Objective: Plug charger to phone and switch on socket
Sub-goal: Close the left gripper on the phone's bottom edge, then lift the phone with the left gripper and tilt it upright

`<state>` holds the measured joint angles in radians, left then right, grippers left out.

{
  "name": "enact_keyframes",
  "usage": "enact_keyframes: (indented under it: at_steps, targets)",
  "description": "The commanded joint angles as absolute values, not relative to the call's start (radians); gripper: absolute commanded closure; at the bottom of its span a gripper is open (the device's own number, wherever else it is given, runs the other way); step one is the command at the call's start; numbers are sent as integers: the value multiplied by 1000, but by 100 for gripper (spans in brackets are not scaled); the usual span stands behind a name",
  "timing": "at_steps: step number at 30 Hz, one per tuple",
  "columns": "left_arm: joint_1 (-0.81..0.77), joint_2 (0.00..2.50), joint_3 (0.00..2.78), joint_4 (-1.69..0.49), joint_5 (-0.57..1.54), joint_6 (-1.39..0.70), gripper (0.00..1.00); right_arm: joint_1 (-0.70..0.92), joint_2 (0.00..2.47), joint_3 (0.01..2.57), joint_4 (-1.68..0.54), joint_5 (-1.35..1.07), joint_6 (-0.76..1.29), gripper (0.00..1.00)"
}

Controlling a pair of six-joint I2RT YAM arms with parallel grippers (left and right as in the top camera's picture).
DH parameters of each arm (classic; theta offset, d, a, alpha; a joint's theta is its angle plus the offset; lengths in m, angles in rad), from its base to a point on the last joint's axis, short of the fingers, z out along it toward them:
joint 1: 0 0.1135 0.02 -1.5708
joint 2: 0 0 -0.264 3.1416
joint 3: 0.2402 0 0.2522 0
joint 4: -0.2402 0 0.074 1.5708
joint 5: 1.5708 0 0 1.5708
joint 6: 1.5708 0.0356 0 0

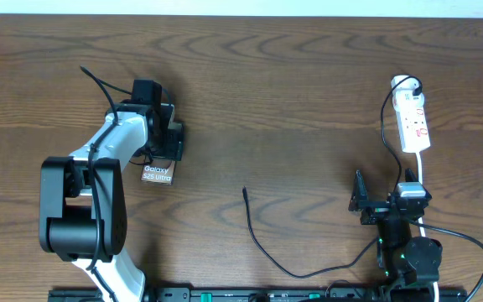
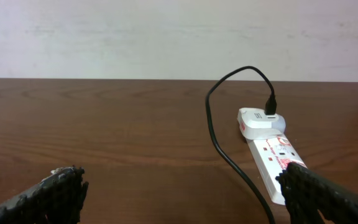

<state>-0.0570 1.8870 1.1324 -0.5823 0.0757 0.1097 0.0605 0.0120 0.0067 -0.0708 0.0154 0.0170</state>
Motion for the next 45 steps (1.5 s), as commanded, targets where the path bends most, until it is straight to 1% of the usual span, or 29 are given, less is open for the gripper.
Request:
enact_keyframes:
  at_steps: [1,9,20,23,26,29,33,36,37,45]
  targets:
    - [-59,1913,1119,-585,86,120,93,67,7,6,-75,20,6,1]
    - [-59,1871,1145,-604,86,120,93,67,7,6,-75,20,6,1]
    - [-59,1730,1152,-627,87,120,92,67,7,6,-75,20,6,1]
    - [-59,1703,1152,-640,122,119,93,67,7,6,-75,20,6,1]
    - [-58,1680,1153,-654,220,117,93,67,7,6,-75,20,6,1]
    - [-58,1652,1153,-657,364,87,93,67,7,6,-75,20,6,1]
    - [-58,1620,1153,-652,549,0,93,67,7,6,-75,20,6,1]
    - [-57,1601,1153,-639,669,-103,93,67,7,6,-75,20,6,1]
    - [-57,1593,1153,-621,754,-187,93,67,7,6,-75,20,6,1]
    - [-57,1593,1153,-491,1105,-578,93,67,7,6,-75,20,6,1]
